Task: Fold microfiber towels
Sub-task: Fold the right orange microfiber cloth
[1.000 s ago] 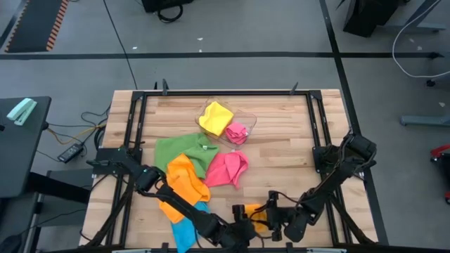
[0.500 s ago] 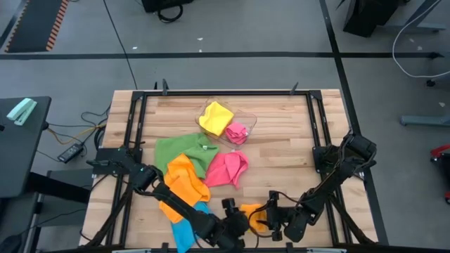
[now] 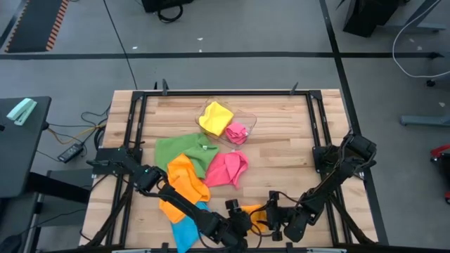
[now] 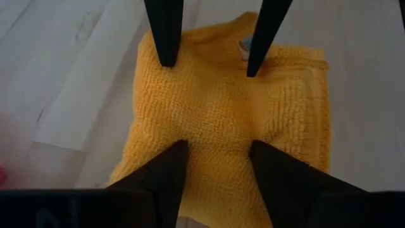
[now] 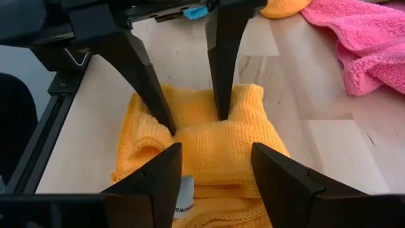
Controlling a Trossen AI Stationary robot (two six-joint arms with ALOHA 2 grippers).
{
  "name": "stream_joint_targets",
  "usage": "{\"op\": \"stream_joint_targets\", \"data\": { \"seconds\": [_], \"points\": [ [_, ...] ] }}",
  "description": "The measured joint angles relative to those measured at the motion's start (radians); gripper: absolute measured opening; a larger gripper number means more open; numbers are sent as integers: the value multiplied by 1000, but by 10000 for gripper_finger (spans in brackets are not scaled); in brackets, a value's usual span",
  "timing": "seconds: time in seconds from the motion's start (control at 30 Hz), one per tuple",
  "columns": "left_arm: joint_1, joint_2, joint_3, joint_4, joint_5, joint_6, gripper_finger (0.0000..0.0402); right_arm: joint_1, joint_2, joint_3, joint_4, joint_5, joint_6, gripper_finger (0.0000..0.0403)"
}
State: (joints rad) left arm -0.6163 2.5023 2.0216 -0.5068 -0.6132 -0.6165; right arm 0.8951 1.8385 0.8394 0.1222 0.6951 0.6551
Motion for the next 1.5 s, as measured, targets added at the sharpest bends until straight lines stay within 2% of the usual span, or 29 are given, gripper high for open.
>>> {"op": "stream_joint_targets", "data": {
  "seconds": [0.2,0.37,0.5,0.67,0.77,0.87,1.0,1.1,1.2,1.33,1.5],
  "points": [
    [0,-1,2,-2,3,8,204,7,-36,22,-2,-14,-49,200],
    [0,-9,2,-8,11,27,193,34,-42,34,3,39,-85,200],
    [-5,-25,1,-4,18,27,187,45,27,34,43,55,-72,200],
    [-11,-26,1,-2,15,26,190,35,155,36,99,-5,15,200],
    [-11,-26,1,-4,15,26,194,31,184,38,98,-18,53,200],
    [-11,-26,1,-1,13,27,196,29,155,37,76,-45,50,200],
    [-11,-27,1,-1,10,27,195,33,54,29,19,-68,-7,200],
    [-11,-28,1,0,10,27,197,42,-25,32,20,-12,-56,200],
    [-11,-28,1,2,10,27,200,45,-42,32,-3,47,-86,200],
    [-11,-28,1,3,10,27,200,24,5,32,-40,61,-58,200],
    [-12,-28,1,4,8,27,196,1,109,34,-24,4,25,200]
  ]
}}
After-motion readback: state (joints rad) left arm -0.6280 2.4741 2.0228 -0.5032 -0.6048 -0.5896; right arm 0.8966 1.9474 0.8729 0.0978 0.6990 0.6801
